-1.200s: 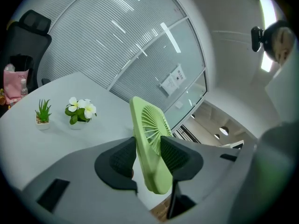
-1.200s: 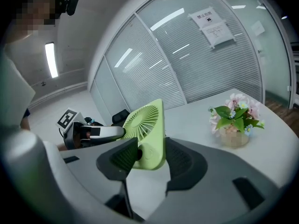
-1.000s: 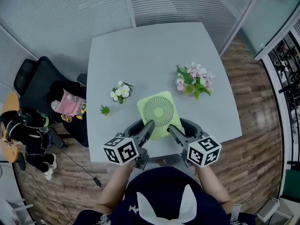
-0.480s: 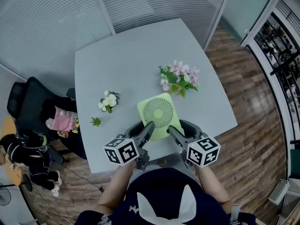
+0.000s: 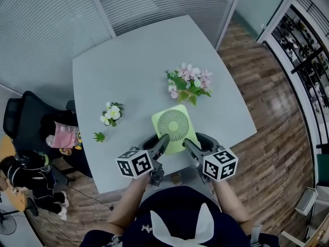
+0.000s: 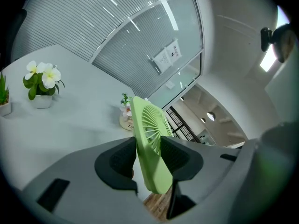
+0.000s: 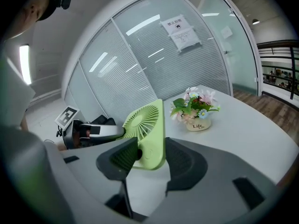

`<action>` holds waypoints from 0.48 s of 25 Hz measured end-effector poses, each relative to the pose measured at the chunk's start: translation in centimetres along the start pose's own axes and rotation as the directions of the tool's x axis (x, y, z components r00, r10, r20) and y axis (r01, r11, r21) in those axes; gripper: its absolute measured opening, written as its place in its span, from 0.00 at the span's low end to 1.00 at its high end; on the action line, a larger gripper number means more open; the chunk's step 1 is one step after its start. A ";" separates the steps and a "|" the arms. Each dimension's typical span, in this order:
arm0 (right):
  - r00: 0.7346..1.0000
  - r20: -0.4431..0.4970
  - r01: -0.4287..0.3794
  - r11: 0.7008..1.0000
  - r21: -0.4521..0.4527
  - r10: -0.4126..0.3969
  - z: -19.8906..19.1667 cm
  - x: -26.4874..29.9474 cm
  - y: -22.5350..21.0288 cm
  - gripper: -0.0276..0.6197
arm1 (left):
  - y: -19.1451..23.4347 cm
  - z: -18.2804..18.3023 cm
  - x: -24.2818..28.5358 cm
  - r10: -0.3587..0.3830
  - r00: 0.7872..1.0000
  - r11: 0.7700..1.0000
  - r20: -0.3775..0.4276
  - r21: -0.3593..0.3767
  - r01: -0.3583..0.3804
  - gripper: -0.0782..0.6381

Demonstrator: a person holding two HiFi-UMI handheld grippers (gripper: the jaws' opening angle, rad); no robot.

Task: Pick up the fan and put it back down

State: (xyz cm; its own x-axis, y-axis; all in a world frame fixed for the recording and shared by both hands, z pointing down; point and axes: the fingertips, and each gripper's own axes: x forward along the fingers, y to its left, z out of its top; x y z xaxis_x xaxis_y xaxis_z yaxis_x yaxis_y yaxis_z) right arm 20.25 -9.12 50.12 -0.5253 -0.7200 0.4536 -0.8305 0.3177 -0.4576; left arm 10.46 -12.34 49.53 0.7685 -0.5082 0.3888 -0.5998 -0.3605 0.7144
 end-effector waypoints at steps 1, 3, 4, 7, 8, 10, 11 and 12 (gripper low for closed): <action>1.000 -0.005 0.004 1.000 0.005 -0.004 -0.3 0.0 -0.2 0.34 | 0.2 -0.3 0.2 0.000 1.000 1.000 -0.009 -0.006 0.000 0.33; 1.000 -0.016 0.012 1.000 0.014 -0.012 -0.9 0.1 -0.6 0.34 | 0.5 -0.8 0.6 0.001 1.000 1.000 -0.027 -0.018 -0.001 0.33; 1.000 -0.023 0.015 1.000 0.019 -0.015 -1.1 0.1 -0.8 0.34 | 0.7 -1.1 0.8 0.001 0.999 1.000 -0.036 -0.025 -0.002 0.33; 0.999 -0.044 0.027 0.999 0.032 -0.026 -2.1 0.4 -1.6 0.34 | 1.4 -2.1 1.5 0.001 0.998 0.999 -0.063 -0.048 -0.004 0.33; 0.998 -0.052 0.031 0.999 0.036 -0.029 -2.4 0.5 -1.8 0.34 | 1.7 -2.4 1.8 0.002 0.997 0.998 -0.072 -0.056 -0.006 0.33; 0.997 -0.069 0.037 0.998 0.044 -0.034 -3.1 0.8 -2.3 0.34 | 2.2 -3.0 2.2 0.006 0.996 0.998 -0.090 -0.068 -0.012 0.33; 0.996 -0.077 0.041 0.998 0.048 -0.037 -3.5 0.9 -2.5 0.34 | 2.4 -3.3 2.4 0.007 0.995 0.997 -0.099 -0.072 -0.014 0.33; 0.996 -0.084 0.044 0.998 0.051 -0.040 -3.8 1.0 -2.7 0.34 | 2.7 -3.6 2.6 0.008 0.994 0.997 -0.107 -0.075 -0.016 0.33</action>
State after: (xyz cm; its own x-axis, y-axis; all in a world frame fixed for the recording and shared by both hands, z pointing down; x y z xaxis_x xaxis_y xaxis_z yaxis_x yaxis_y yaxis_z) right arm 21.30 -8.32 54.75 -0.5054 -0.6775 0.5343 -0.8423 0.2532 -0.4758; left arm 11.66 -11.82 54.55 0.7830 -0.4248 0.4544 -0.5936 -0.2921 0.7499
